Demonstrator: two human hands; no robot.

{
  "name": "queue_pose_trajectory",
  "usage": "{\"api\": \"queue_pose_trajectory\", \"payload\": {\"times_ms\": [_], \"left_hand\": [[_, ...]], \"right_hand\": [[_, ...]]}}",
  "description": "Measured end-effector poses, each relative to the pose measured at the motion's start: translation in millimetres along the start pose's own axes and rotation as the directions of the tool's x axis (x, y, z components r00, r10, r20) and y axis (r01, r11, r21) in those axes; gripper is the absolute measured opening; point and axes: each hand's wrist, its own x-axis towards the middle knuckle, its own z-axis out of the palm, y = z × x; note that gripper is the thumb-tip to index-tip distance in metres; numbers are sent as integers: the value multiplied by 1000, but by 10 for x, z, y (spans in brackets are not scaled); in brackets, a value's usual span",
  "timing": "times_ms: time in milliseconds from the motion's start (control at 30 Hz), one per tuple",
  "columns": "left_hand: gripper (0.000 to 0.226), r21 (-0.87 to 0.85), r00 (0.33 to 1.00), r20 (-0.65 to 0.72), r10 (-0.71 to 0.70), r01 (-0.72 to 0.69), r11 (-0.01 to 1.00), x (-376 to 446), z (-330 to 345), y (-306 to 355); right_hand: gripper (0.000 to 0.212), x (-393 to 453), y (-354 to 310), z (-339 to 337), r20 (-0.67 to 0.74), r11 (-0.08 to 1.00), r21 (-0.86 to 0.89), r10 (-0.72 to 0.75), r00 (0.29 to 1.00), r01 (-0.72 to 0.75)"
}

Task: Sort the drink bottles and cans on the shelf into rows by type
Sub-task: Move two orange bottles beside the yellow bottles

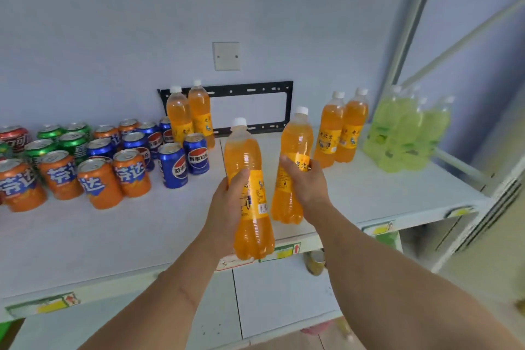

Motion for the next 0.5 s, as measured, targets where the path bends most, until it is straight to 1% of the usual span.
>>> {"api": "queue_pose_trajectory", "payload": {"times_ms": [133,233,300,400,500], "left_hand": [[40,-38,999,43,-18,20,999,91,639,-118],[48,-81,999,41,-13,16,997,204,1135,-260],[54,-95,1000,15,-14,15,995,250,1482,-311],[57,-113,1000,-21,1,-3,994,290,1961,-339],[63,-111,998,-62,13,-19,994,378,2320,-364]], "right_hand": [[68,315,104,-538,-17,999,-5,-35,999,35],[67,631,201,-997,12,999,-13,-30,999,30],[64,860,264,-1298,52,999,-27,-28,998,29],[63,1198,308,-1700,110,998,-60,-30,993,37],[60,1523,329,-1977,156,997,-68,-36,987,47]]}}
